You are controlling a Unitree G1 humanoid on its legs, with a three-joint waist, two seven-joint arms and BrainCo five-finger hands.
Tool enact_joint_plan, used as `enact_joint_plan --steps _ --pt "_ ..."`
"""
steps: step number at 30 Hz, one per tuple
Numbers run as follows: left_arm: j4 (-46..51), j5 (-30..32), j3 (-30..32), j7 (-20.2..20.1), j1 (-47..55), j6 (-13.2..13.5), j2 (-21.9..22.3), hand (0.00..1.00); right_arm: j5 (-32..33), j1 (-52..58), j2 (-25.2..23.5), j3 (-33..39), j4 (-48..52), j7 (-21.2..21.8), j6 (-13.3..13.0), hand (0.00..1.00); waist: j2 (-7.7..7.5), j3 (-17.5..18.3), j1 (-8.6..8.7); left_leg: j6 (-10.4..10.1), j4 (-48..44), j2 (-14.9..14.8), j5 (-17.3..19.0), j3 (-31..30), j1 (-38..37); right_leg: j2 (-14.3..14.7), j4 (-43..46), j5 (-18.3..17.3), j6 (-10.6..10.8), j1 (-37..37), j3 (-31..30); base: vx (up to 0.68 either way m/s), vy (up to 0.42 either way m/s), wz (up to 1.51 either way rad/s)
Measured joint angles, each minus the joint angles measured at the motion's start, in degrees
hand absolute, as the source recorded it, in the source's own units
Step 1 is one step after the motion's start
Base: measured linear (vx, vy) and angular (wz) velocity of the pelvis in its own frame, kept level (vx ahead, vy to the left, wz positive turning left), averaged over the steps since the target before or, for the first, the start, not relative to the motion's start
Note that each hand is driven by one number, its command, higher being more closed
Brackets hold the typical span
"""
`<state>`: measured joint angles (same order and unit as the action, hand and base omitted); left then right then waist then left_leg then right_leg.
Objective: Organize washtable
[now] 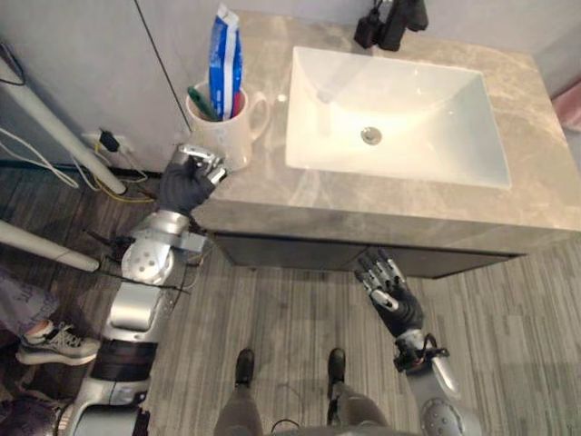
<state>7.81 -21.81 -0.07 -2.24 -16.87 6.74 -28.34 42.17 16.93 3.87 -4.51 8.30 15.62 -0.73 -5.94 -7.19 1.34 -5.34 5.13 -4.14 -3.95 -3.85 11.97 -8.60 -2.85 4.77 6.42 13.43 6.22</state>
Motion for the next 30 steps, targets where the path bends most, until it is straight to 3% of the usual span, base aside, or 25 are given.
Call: enact_joint_plan --steps 6,30 --pt "-2.0 0.0 -0.3 0.1 -1.0 -0.1 -1.1 1.0 0.0 -0.1 0.0 0.0 0.0 -0.5 0.0 0.0 -0.07 -1.0 0.9 0.0 -0.8 0.0 0.5 0.3 1.0 0.0 0.2 0.0 0.0 0.9 -0.3 0.0 -0.001 -0.01" --pt "-7.6 0.1 -1.9 1.4 -8.6 0.0 -1.6 1.0 0.1 0.3 0.0 0.0 2.1 -0.6 0.0 0.0 -0.06 -4.4 0.96 0.1 -3.2 0.0 1.7 1.5 2.3 0.1 0.6 0.5 -0.7 2.1 -1.7 -0.01 -0.001 -0.02"
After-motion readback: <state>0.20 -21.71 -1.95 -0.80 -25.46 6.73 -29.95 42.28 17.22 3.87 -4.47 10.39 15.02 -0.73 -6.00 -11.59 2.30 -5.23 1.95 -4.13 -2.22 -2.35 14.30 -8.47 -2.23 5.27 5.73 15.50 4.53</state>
